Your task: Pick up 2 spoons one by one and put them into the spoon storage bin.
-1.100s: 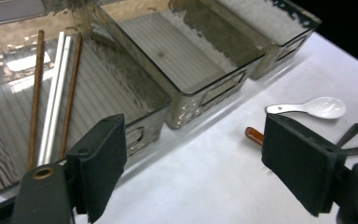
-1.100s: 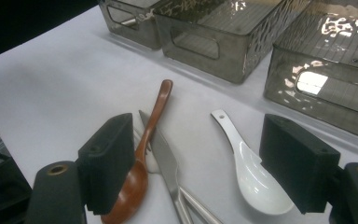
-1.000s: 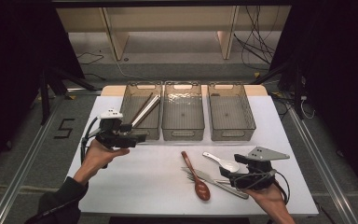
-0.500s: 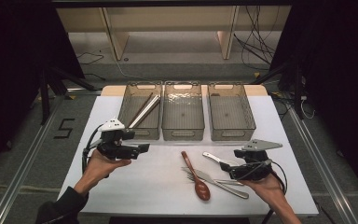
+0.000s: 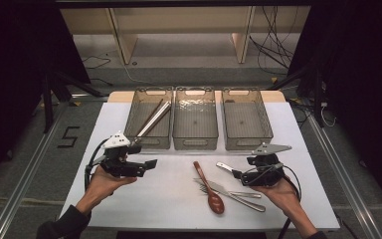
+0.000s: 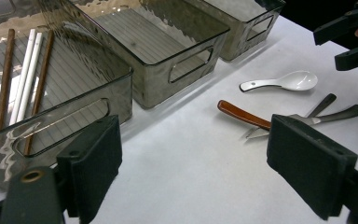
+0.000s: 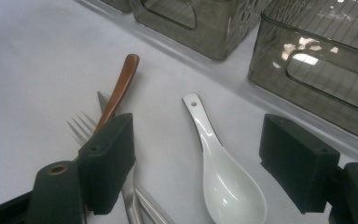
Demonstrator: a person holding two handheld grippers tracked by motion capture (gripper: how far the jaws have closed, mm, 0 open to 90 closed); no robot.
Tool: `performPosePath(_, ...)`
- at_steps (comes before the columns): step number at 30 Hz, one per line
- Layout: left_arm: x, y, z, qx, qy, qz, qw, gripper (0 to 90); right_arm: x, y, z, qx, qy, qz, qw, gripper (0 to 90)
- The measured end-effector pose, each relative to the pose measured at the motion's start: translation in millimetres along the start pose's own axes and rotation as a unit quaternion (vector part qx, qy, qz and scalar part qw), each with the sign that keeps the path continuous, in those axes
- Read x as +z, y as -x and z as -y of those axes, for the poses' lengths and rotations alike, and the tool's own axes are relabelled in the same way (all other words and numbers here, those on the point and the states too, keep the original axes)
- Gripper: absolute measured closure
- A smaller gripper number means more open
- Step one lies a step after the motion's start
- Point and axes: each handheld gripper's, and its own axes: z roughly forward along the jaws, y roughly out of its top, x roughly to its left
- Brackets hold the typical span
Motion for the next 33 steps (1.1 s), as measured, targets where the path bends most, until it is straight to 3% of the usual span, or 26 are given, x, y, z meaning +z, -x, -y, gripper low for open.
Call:
performPosePath(10, -3.0, 4.4, 6.0, 0.004, 0.010, -0.002, 0.9999, 16.0, 16.6, 8.5, -7.0, -0.013, -0.031, -0.005, 0.9994, 27.9)
performPosePath(15, -2.5, 6.8, 9.9, 0.016, 0.001, -0.008, 0.9998, 15.9, 26.1, 15.3, -13.2, -0.016, -0.054, -0.005, 0.9984, 29.1)
performPosePath(21, -5.4, 7.8, 12.6, 0.017, -0.001, -0.009, 0.9998, 15.9, 39.6, 20.4, -17.4, -0.019, -0.091, -0.012, 0.9956, 35.9)
performPosePath(26, -5.6, 7.6, 13.4, 0.022, -0.005, -0.010, 0.9997, 15.8, 53.0, 23.5, -17.6, -0.023, -0.128, -0.017, 0.9913, 41.0)
performPosePath(33, -7.6, 9.6, 14.2, 0.021, -0.001, -0.008, 0.9997, 15.7, 67.2, 28.9, -17.8, -0.022, -0.153, -0.023, 0.9877, 47.4)
